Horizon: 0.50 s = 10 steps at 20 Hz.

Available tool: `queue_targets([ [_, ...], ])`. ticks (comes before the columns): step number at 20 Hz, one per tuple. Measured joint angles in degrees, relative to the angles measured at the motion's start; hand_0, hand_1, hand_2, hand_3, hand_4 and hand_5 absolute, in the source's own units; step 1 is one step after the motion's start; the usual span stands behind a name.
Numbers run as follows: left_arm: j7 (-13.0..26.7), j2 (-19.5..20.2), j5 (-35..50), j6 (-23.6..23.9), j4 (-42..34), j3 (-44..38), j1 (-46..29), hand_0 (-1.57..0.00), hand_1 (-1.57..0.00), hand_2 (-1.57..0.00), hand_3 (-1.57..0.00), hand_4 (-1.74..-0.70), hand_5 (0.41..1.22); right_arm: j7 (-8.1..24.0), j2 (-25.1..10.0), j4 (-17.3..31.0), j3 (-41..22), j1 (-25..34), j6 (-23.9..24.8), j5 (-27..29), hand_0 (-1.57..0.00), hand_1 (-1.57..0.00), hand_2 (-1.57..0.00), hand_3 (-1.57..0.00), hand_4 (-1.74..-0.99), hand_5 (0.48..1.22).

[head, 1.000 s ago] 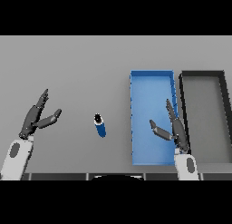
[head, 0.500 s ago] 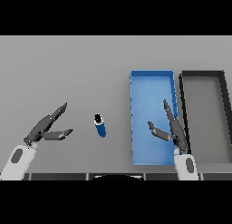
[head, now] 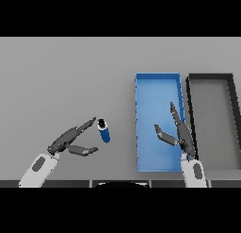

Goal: Pick up the blue pipe and place it into the blue bin.

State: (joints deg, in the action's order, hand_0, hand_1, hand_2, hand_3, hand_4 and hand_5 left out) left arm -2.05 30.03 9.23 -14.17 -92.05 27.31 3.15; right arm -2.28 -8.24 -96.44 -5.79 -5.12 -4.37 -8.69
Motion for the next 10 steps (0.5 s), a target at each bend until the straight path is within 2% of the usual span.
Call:
queue_targets([
  [1, -1.6, -1.6, -1.5, 0.9, 0.6, 1.0, -0.3, 0.0, 0.0, 0.0, 0.0, -1.22, 0.491, 0.4, 0.2, -0.3, -0.1, 0.1, 0.0, 0.2, 0.0, 0.0, 0.0, 0.0, -1.3, 0.652],
  [3, -2.2, -3.5, -3.4, 2.2, 2.2, 1.6, 0.6, 0.0, 0.0, 0.0, 0.0, -1.22, 0.499, -0.2, 0.3, 0.1, 0.0, -0.6, -0.3, 0.5, 0.0, 0.0, 0.0, 0.0, -1.306, 0.651],
  [6, -1.3, -7.8, -5.0, 4.2, 5.6, 2.4, 3.3, 0.0, 0.0, 0.0, 0.0, -1.22, 0.502, -0.6, 0.3, 0.1, 0.0, -0.6, -0.4, 0.5, 0.0, 0.0, 0.0, 0.0, -1.318, 0.654],
  [10, -2.5, -11.2, -6.3, 4.9, 9.7, 2.9, 5.9, 0.0, 0.0, 0.0, 0.0, -1.18, 0.492, -0.8, -0.7, -1.2, 0.4, -1.9, -0.7, 0.7, 0.0, 0.0, 0.0, 0.0, -1.324, 0.662],
])
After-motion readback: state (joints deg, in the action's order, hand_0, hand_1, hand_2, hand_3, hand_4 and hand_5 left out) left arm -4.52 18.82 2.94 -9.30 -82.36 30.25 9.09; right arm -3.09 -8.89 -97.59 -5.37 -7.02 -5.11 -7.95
